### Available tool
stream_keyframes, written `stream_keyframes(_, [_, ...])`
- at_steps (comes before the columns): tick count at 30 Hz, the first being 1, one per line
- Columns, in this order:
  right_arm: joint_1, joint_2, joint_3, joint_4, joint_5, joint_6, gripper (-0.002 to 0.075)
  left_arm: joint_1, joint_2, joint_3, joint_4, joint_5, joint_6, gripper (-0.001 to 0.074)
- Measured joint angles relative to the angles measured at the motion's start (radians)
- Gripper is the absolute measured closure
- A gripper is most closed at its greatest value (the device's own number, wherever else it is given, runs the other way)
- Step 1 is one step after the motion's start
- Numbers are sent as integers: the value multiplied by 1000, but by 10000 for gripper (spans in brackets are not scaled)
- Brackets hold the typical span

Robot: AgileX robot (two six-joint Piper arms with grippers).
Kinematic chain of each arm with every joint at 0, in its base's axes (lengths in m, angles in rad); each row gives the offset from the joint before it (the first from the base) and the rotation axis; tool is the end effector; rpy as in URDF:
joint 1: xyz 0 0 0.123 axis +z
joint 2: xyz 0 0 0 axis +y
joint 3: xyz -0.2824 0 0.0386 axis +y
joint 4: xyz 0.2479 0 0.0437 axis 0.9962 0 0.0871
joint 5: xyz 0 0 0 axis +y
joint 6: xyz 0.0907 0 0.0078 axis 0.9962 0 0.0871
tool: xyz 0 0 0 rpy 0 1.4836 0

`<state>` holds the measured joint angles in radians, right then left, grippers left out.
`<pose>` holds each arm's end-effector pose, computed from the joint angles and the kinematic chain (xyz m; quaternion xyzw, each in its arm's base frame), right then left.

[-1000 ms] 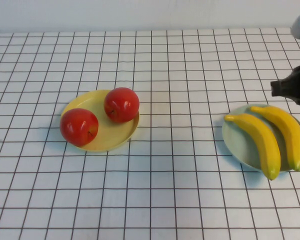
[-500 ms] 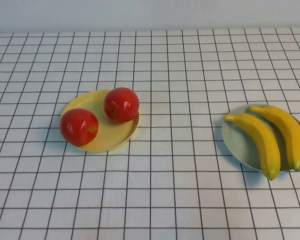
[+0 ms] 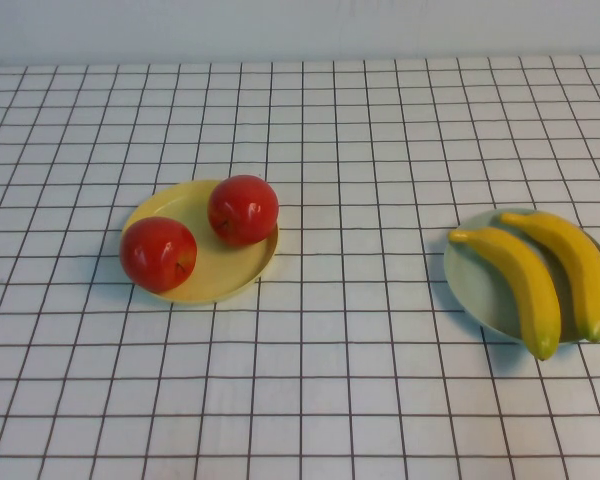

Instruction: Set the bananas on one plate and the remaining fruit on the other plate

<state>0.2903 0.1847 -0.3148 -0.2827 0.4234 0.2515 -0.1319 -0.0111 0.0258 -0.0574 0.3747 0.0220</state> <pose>0.0589 0.0067 0.2710 -0.0781 0.7670 0.0457 0.6353 0.0519 -0.0088 0.1714 0.0467 0.8039 -0.0568 0.5901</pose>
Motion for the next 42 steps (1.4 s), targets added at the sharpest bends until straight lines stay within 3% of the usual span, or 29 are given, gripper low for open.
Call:
stream_keyframes(10, [-25, -2, 204, 62, -164, 17, 740, 0, 0, 0, 0, 0, 0, 734])
stream_keyframes(20, [-229, -189, 339, 321, -305, -224, 740, 0, 0, 0, 0, 0, 0, 734])
stream_keyframes(33, [-248, -193, 341, 362, -94, -208, 741, 0, 0, 0, 0, 0, 0, 734])
stream_keyframes(42, [-248, -193, 341, 378, -79, -223, 741, 0, 0, 0, 0, 0, 0, 735])
